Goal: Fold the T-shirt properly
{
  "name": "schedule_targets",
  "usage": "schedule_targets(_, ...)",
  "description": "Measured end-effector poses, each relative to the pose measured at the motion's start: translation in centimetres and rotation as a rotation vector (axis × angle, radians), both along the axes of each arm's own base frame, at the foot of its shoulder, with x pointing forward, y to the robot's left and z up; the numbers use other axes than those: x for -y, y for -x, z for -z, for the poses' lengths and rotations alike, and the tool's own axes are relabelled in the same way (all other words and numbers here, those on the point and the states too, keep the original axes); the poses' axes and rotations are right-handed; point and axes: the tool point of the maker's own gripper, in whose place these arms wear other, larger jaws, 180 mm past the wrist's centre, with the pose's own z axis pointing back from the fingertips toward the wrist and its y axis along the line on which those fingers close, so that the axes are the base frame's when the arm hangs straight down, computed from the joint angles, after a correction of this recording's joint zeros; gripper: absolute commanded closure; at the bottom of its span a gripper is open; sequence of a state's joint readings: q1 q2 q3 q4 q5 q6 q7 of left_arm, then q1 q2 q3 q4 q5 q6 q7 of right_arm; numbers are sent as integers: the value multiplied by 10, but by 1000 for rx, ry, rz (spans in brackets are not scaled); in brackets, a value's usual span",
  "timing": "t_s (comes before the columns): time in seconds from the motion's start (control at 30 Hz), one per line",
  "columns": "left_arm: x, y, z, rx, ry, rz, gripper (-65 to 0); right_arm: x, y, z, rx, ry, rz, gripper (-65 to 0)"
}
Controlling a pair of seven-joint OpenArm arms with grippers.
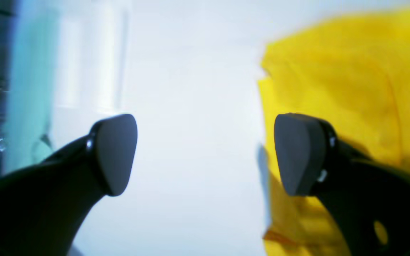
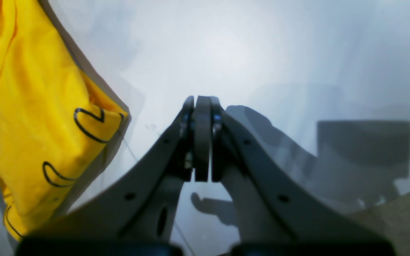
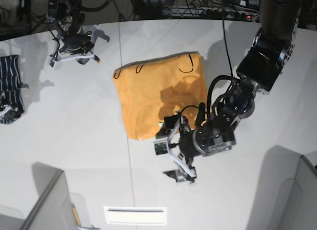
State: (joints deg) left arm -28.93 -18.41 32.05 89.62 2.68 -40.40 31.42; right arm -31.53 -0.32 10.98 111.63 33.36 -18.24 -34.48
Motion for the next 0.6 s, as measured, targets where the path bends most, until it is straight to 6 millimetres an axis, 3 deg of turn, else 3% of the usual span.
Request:
schedule_targets(0.07,-8,4,-19,40,67,-38,-561,0,-1,0,3,2,-2,0)
schedule_targets(0.13,-20,11,-29,69,104,-74,-466,1,-1,-1,2,7,-8,0)
schedule_targets(0.27,-44,37,-40,99,154,-137,-61,3,-5,-5,9,64,-111,0)
schedule_targets(0.3,-53,44,-41,105,157,-151,0,1,-8,-10,25,85,-151,0)
schedule_targets(0.37,-77,52,-40,111,150,-217,0,-1,-19,-25,98,161,-211,0)
schedule_targets(0.47,-116,63,-26,82,142,-339,0,-6,-22,-29,135,209,-269,0)
schedule_targets(0.6,-159,82,-8,36,140,-472,0,17,-10,-31,149,356,-264,0)
